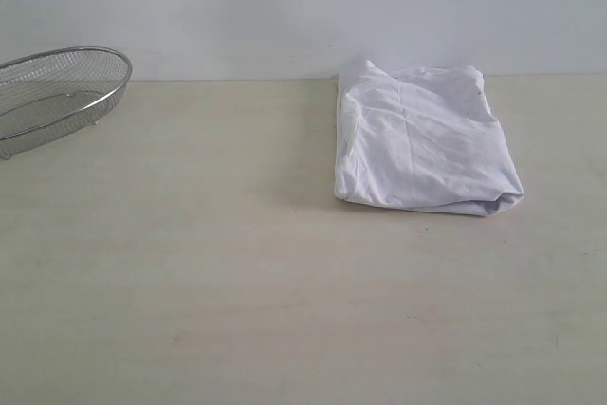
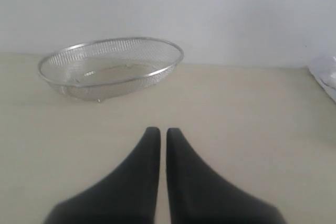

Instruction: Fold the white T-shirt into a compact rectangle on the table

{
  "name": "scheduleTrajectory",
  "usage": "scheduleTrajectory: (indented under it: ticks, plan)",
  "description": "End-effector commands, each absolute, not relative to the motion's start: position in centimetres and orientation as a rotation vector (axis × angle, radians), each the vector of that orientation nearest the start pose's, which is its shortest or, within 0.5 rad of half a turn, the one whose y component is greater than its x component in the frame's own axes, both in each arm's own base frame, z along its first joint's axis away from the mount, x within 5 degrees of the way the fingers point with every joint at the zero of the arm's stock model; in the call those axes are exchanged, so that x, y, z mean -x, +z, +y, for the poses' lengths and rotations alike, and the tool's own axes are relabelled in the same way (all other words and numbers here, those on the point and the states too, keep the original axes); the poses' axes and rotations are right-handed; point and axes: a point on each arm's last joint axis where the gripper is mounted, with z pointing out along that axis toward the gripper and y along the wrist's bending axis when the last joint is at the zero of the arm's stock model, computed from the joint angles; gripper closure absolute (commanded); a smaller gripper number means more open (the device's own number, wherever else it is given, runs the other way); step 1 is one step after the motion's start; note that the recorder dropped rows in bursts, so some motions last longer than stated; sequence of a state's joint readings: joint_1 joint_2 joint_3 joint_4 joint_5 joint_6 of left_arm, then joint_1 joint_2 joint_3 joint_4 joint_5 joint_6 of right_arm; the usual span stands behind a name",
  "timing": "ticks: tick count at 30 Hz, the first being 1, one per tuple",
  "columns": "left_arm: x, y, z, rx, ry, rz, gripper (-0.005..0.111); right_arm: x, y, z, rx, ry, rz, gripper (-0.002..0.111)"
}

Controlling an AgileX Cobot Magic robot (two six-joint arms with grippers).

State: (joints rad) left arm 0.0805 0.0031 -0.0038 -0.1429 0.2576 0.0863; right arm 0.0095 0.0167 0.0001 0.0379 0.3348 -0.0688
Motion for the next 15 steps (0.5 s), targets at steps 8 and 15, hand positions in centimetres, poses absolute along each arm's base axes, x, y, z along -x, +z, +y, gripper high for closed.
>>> scheduleTrajectory:
  ticks: [8,15]
  plan:
    - [-5.45,18.68,0.22,0.111,-0.008,1.772,0.102,-5.44,18.26,0.17,0.046,-0.004,1.826,0.109]
    - [-5.45,18.68,0.22,0.119,-0.013,1.771,0.102,-5.44,18.26,0.18,0.044,-0.001,1.826,0.109]
